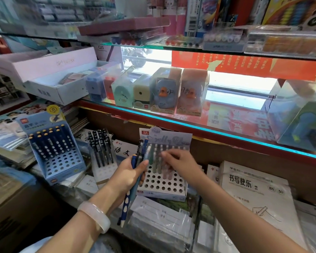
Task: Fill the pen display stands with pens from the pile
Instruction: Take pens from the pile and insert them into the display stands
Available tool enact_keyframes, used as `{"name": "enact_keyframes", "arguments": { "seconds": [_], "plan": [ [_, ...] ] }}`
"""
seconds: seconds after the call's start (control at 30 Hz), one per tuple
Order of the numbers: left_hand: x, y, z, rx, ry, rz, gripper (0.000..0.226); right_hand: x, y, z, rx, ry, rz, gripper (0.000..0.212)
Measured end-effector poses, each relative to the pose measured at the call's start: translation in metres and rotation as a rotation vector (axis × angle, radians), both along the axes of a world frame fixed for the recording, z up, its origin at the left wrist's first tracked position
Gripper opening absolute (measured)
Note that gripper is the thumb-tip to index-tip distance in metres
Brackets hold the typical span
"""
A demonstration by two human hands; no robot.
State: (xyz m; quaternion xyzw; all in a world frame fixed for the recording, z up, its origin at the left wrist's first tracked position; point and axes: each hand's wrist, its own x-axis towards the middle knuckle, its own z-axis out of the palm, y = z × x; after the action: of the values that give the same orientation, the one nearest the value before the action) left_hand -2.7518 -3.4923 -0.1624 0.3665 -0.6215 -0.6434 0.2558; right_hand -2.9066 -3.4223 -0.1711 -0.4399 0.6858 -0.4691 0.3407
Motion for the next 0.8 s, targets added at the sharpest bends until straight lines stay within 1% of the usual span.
{"name": "enact_keyframes", "arguments": {
  "seconds": [0.07,0.17,0.27,0.33,0.4,0.5,0.53,0.57,0.67,0.7,0.8],
  "plan": [
    [0.001,0.001,0.000,-0.001,0.008,-0.018,0.005,0.017,-0.003,0.004,-0.006,-0.100,0.042,0.018],
    [0.004,-0.001,0.000,0.005,0.036,-0.018,0.008,0.031,-0.009,0.006,-0.040,-0.246,0.019,0.020],
    [0.006,-0.002,0.001,0.011,0.030,-0.002,0.010,0.036,-0.012,0.007,-0.028,-0.305,0.010,0.016],
    [0.007,-0.001,0.002,0.025,0.034,0.001,0.015,0.035,-0.013,0.009,-0.036,-0.300,0.000,0.015],
    [0.008,-0.001,0.003,0.039,0.017,0.043,0.021,0.028,-0.011,0.013,-0.077,-0.295,-0.052,0.015],
    [0.013,-0.008,0.002,0.094,-0.017,0.161,0.023,0.003,-0.005,0.023,-0.176,-0.367,-0.214,0.013],
    [0.014,-0.010,0.001,0.109,-0.016,0.192,0.023,-0.008,-0.002,0.027,-0.204,-0.341,-0.285,0.011],
    [0.015,-0.012,0.000,0.114,-0.019,0.221,0.024,-0.019,0.001,0.028,-0.224,-0.264,-0.352,0.009],
    [0.017,-0.015,-0.001,0.106,-0.026,0.280,0.029,-0.045,0.010,0.024,-0.233,0.086,-0.506,0.006],
    [0.016,-0.015,-0.001,0.106,-0.026,0.285,0.029,-0.049,0.012,0.020,-0.229,0.163,-0.543,0.006],
    [0.015,-0.015,-0.002,0.095,-0.048,0.268,0.025,-0.052,0.013,0.008,-0.237,0.253,-0.572,0.004]
  ]
}}
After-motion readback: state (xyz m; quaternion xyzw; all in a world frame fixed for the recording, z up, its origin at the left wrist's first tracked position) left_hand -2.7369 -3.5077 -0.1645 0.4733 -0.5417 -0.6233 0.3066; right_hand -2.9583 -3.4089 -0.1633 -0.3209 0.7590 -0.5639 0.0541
